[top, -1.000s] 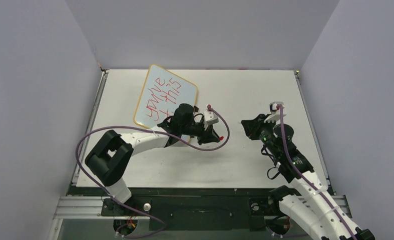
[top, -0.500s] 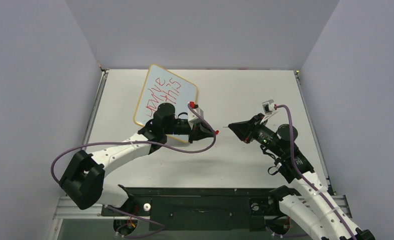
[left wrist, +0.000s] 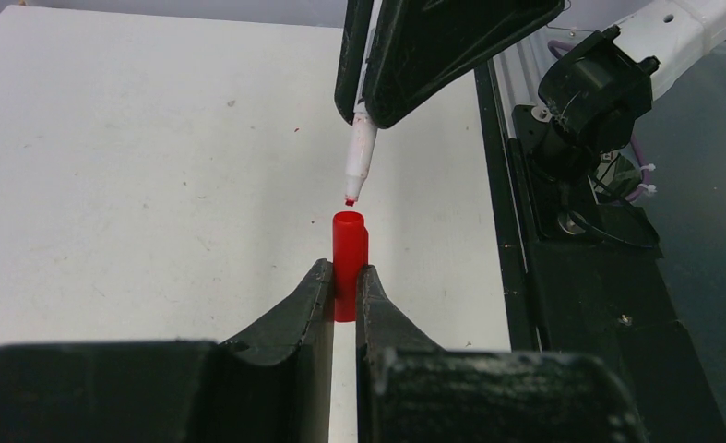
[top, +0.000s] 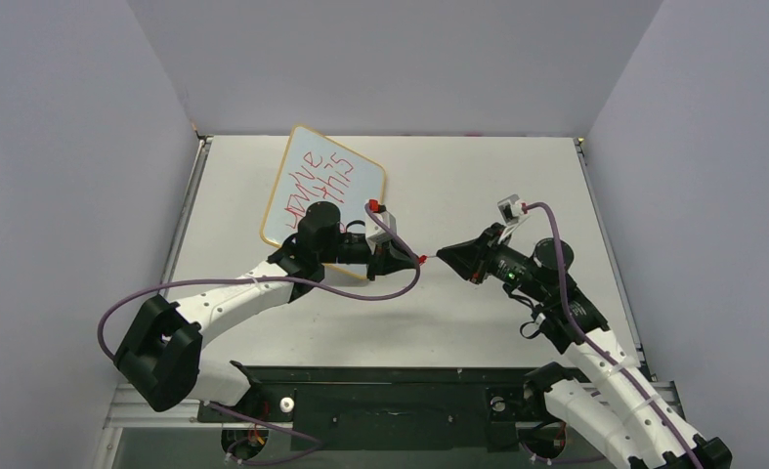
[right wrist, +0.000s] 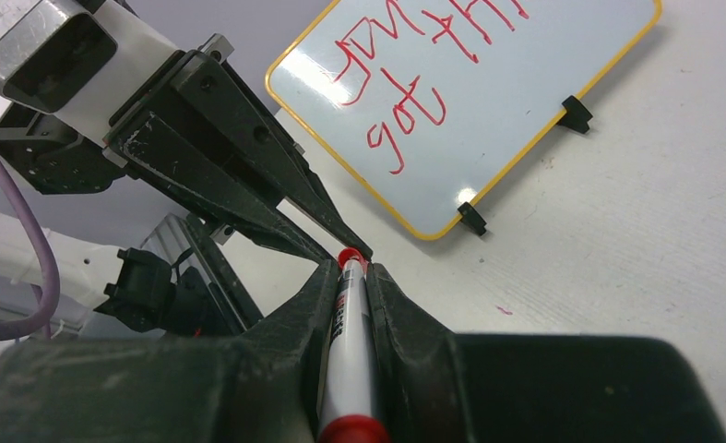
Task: Write a sentence on the whiteboard
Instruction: Close the whiteboard marker at the center of the board.
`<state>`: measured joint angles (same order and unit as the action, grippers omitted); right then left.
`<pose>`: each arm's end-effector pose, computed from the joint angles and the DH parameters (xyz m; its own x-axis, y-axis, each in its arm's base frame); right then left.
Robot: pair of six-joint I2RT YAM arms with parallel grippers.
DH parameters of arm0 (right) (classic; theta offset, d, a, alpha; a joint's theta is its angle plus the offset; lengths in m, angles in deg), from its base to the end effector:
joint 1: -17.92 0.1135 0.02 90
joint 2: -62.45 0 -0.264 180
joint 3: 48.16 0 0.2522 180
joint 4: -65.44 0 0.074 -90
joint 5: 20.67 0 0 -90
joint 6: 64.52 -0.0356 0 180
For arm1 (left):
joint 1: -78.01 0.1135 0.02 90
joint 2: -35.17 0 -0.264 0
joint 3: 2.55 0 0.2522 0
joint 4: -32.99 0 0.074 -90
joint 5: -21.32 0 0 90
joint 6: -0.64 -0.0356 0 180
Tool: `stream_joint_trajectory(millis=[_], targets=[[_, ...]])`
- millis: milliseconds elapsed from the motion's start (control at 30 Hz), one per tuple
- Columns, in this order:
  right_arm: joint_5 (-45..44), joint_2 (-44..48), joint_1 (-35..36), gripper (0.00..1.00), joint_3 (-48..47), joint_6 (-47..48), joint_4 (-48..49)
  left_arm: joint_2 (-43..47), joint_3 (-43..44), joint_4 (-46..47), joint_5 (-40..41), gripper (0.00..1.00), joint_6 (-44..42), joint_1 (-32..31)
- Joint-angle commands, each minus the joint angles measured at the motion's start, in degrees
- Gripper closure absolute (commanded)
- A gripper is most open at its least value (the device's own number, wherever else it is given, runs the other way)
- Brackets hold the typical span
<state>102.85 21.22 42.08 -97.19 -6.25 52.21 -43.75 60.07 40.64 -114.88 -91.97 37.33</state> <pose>0.1512 0.0894 0.3119 -0.5167 0.2488 -0.8192 -0.6714 0.4760 0.5680 0.2175 -0.2208 0.2870 -0.0688 0.1007 -0.9925 0.9965 0.0553 -0.0634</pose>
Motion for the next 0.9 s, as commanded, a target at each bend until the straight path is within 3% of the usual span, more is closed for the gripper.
stream_joint_trajectory(millis=[0,867], targets=[[0.9,-0.8,1.0,1.0,-2.5,1.6,1.8,0.1,0.2,1.2,-1.2,1.0,-0.4,0.3],[-3.2,-4.1,4.3,1.0,-3.7,4.5,-2.3,0.2,0.4,0.7,-1.5,1.0,-0.4,0.2]])
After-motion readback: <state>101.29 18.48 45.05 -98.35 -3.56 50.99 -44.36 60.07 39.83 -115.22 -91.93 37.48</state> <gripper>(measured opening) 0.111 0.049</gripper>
